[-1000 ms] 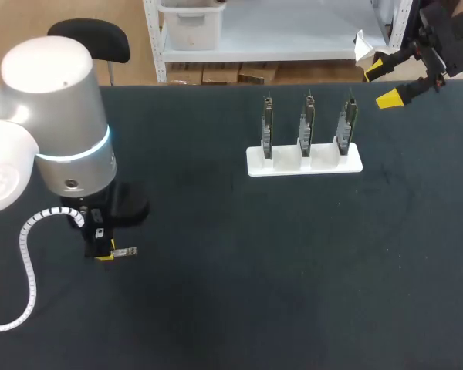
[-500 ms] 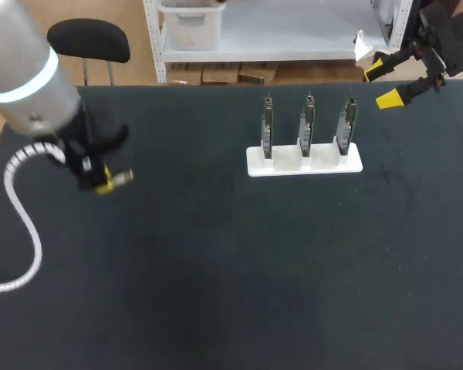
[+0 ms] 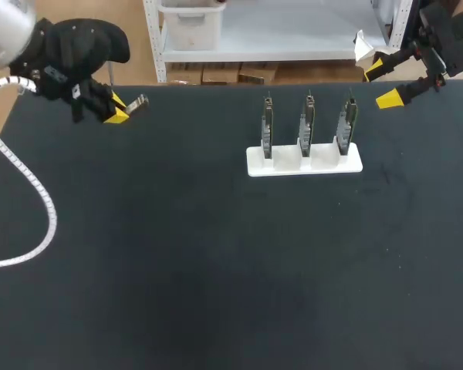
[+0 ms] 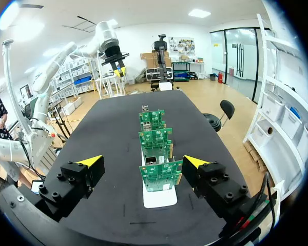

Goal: Pick up the optical module with the left hand, and insert it into the network port with the right hand.

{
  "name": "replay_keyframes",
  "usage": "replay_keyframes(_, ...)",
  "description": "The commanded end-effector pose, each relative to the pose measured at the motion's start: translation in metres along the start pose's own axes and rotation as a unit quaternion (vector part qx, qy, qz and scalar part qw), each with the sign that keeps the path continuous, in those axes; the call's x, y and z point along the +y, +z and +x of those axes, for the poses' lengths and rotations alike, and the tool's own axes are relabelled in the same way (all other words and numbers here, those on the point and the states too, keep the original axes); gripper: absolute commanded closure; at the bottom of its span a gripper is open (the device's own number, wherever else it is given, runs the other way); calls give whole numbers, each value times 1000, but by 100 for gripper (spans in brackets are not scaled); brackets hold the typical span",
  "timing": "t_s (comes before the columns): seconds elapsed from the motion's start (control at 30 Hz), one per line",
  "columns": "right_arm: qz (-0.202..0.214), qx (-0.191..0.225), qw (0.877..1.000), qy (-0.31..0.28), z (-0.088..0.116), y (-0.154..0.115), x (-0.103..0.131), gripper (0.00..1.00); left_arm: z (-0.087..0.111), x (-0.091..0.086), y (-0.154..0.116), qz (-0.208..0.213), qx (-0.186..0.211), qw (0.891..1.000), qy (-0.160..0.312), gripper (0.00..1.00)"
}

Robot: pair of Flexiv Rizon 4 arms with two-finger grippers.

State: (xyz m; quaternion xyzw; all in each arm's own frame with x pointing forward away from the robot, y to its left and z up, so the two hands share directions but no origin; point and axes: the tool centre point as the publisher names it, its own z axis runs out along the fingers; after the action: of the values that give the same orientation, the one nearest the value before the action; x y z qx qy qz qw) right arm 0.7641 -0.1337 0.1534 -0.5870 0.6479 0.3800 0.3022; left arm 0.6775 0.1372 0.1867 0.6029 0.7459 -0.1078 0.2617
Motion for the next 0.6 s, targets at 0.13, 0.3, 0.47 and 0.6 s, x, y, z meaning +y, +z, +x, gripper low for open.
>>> replay_keyframes(0.13,-1,0,1000,0,0,0,-2,0,3,-3,-1,-2,-19,1000,2,100)
replay_keyframes(0.3,-1,0,1000,0,0,0,-2,0,3,-3,-1,-2,-19,1000,2,100)
replay_keyframes(0.47,-1,0,1000,0,0,0,-2,0,-5,-14,-1,-3,-32,999,1,100)
replay_keyframes(0.6,-1,0,1000,0,0,0,-2,0,-54,-8,13,3,-96,995,36,100)
